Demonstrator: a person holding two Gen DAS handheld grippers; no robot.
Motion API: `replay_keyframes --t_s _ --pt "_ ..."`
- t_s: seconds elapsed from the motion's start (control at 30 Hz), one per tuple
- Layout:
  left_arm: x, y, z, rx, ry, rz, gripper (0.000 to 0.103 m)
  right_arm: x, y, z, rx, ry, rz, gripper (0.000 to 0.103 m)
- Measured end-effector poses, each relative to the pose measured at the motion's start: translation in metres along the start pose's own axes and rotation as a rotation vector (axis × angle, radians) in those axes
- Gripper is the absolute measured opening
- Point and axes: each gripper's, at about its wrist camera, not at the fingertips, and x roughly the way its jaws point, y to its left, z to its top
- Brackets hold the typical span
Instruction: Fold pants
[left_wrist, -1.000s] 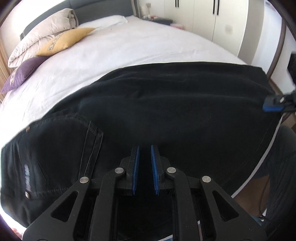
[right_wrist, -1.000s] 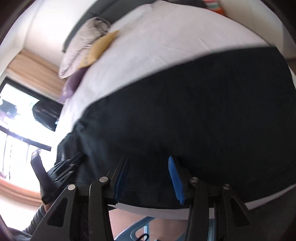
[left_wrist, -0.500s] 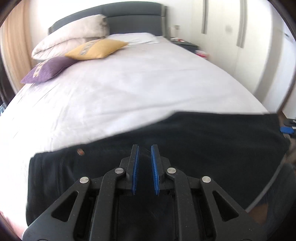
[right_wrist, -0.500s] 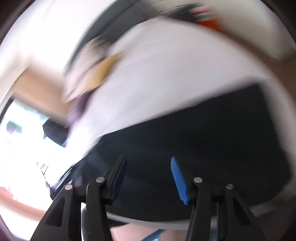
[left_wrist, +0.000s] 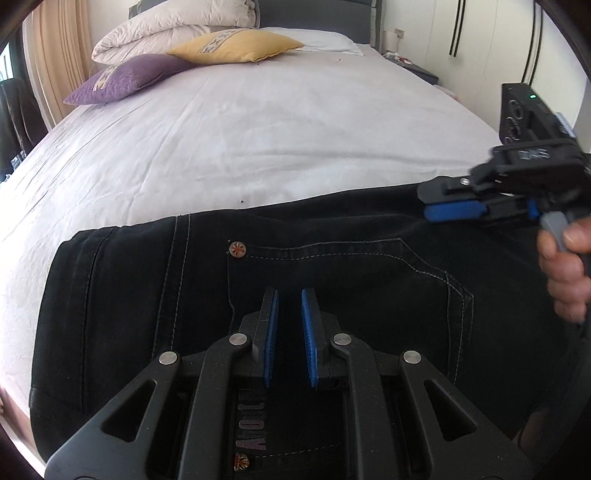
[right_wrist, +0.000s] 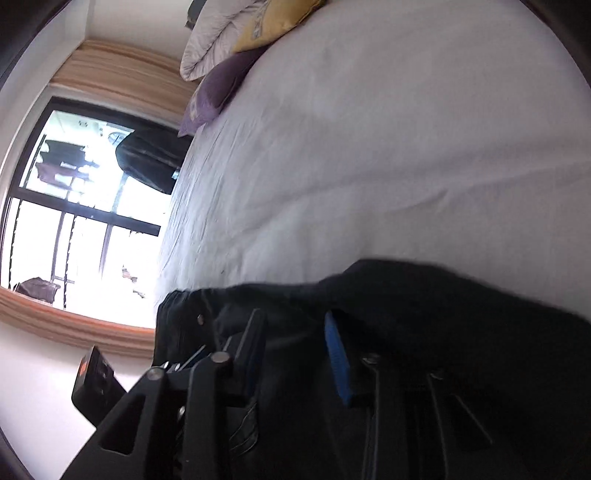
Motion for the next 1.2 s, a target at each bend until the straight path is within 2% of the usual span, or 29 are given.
replay_keyframes --t_s 0.07,0.1,0.17,0.23,0.27,0.3,0.33,0.4,0.47,0.5,0.57,0.63,0.67,0.7,0.77,0.8,0.83,0.87,0.93,0.97,1.03,1.07,1.1,1.17,1.2 --pt "-0.002 0.002 -0.005 -0.018 -0.018 -0.017 0.012 -0.015 -0.018 0.02 0.041 -0.055 -0.021 0.019" --pt "-0.005 -0.002 -0.006 -0.023 -0.025 -0.022 0.012 -0.018 -0.022 0.024 0.049 -0.064 -0.022 0.016" --pt "-0.009 -0.001 -0.009 -0.035 -0.032 -0.021 0.012 -0.026 -0.018 0.02 0.029 -0.089 -0.047 0.016" --pt "-0.02 -0.004 -0.004 -0.041 -0.038 0.001 0.013 -0.045 -0.01 0.014 0.013 -0.141 -0.048 0.023" --pt "-0.029 -0.006 0.002 -0.046 -0.06 -0.005 0.013 -0.055 0.004 0.008 0.02 -0.158 0.002 0.03" --pt "-0.038 -0.011 0.007 -0.048 -0.086 -0.026 0.013 -0.062 0.009 -0.001 0.023 -0.166 0.053 0.041" --pt "-0.045 -0.016 0.014 -0.045 -0.112 -0.047 0.013 -0.065 0.016 -0.007 0.019 -0.165 0.089 0.047" --pt "-0.046 -0.03 0.032 -0.032 -0.125 -0.103 0.013 -0.059 0.027 -0.023 -0.023 -0.127 0.097 0.056" --pt "-0.027 -0.046 0.048 -0.014 -0.101 -0.149 0.013 -0.049 0.017 -0.03 -0.035 -0.095 0.021 0.055" --pt "-0.013 -0.053 0.054 0.006 -0.079 -0.15 0.013 -0.051 0.003 -0.03 -0.001 -0.109 0.022 0.04" --pt "0.028 -0.064 0.063 0.037 0.025 -0.15 0.013 -0.068 -0.023 -0.027 0.089 -0.158 0.016 0.025" --pt "0.058 -0.055 0.062 -0.006 0.102 -0.16 0.012 -0.095 -0.043 -0.03 0.133 -0.241 -0.045 0.025" --pt "0.059 -0.046 0.062 -0.052 0.098 -0.19 0.012 -0.115 -0.053 -0.033 0.154 -0.283 -0.089 0.026" --pt "0.056 -0.041 0.061 -0.068 0.092 -0.19 0.013 -0.13 -0.06 -0.038 0.169 -0.312 -0.113 0.026" --pt "0.044 -0.034 0.056 -0.062 0.074 -0.13 0.012 -0.16 -0.073 -0.048 0.211 -0.353 -0.131 0.029" --pt "0.031 -0.033 0.054 -0.069 0.054 -0.117 0.012 -0.177 -0.079 -0.056 0.218 -0.363 -0.098 0.035" --pt "0.013 -0.033 0.051 -0.081 0.009 -0.145 0.013 -0.185 -0.07 -0.065 0.204 -0.366 -0.043 0.039" --pt "-0.009 -0.036 0.048 -0.084 -0.054 -0.206 0.013 -0.192 -0.055 -0.081 0.177 -0.363 0.022 0.046" --pt "-0.032 -0.047 0.033 -0.058 -0.105 -0.218 0.013 -0.187 -0.034 -0.105 0.148 -0.335 0.112 0.052" --pt "-0.032 -0.056 0.022 -0.03 -0.093 -0.207 0.013 -0.17 -0.024 -0.117 0.142 -0.3 0.136 0.055" --pt "-0.013 -0.064 0.001 -0.003 -0.01 -0.159 0.013 -0.133 -0.023 -0.133 0.19 -0.265 0.08 0.056" --pt "-0.007 -0.06 -0.012 -0.025 0.007 -0.161 0.012 -0.131 -0.037 -0.147 0.24 -0.272 0.078 0.041" --pt "-0.01 -0.059 -0.019 -0.037 -0.021 -0.168 0.012 -0.133 -0.046 -0.157 0.283 -0.289 0.083 0.019" --pt "-0.02 -0.06 -0.027 -0.031 -0.033 -0.155 0.012 -0.144 -0.059 -0.175 0.354 -0.302 0.077 0.011" --pt "-0.024 -0.062 -0.03 -0.023 -0.036 -0.144 0.012 -0.151 -0.061 -0.181 0.365 -0.312 0.053 0.011"
